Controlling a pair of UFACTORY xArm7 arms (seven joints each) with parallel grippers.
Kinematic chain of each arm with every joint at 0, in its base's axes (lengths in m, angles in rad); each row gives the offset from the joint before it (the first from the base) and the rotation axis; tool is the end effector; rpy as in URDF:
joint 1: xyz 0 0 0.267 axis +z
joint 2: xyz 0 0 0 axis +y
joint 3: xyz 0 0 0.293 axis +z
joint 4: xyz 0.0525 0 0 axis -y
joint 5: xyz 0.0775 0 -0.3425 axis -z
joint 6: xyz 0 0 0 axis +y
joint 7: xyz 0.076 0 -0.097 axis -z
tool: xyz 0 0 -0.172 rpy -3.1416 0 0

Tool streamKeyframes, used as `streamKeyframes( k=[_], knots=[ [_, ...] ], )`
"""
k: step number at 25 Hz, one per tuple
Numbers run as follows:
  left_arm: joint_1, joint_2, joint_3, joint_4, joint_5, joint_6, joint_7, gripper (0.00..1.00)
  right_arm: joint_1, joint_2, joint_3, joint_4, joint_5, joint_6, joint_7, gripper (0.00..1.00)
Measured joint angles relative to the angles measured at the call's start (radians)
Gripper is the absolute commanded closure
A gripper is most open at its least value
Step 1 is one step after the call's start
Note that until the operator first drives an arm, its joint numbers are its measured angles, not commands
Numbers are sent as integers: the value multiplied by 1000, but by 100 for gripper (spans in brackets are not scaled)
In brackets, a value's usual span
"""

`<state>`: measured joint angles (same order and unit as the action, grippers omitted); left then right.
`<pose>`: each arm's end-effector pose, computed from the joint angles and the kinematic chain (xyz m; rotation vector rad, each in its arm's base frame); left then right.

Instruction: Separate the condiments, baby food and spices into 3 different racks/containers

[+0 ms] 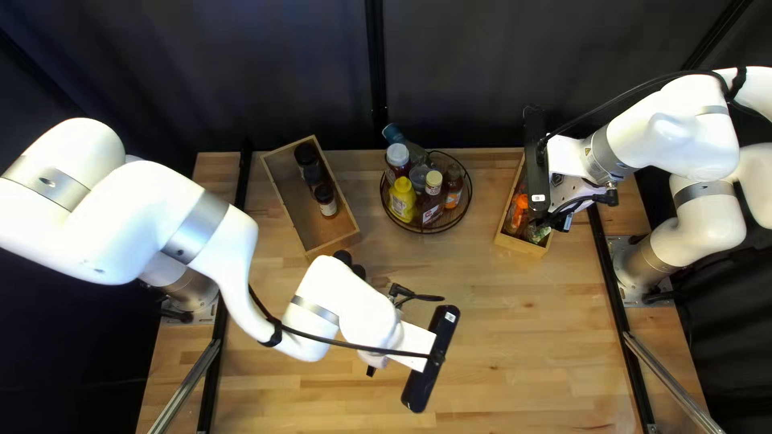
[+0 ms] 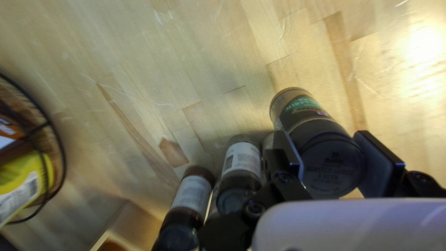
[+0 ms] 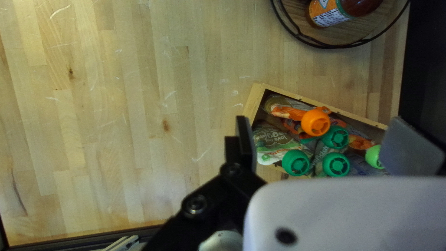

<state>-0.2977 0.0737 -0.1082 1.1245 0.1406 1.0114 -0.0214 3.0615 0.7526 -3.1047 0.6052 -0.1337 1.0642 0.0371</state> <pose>0.4670 -0.1726 0.1882 -2.9597 0.6873 -0.0958 0.3383 -0.0440 0.2869 2.9569 -0.0574 0.4343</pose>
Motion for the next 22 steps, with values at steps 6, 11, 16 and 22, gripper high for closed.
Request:
streamKeyframes(
  k=[6,11,16,22],
  knots=[
    [36,-208,34,-50,27,131,0,100,0,0,0,0,0,0,0,0],
    [98,-385,80,-166,83,201,-31,100,0,0,0,0,0,0,0,0],
    [165,-496,130,-324,142,152,-69,100,0,0,0,0,0,0,0,0],
    [217,-522,154,-450,193,39,-149,100,0,0,0,0,0,0,0,0]
  ],
)
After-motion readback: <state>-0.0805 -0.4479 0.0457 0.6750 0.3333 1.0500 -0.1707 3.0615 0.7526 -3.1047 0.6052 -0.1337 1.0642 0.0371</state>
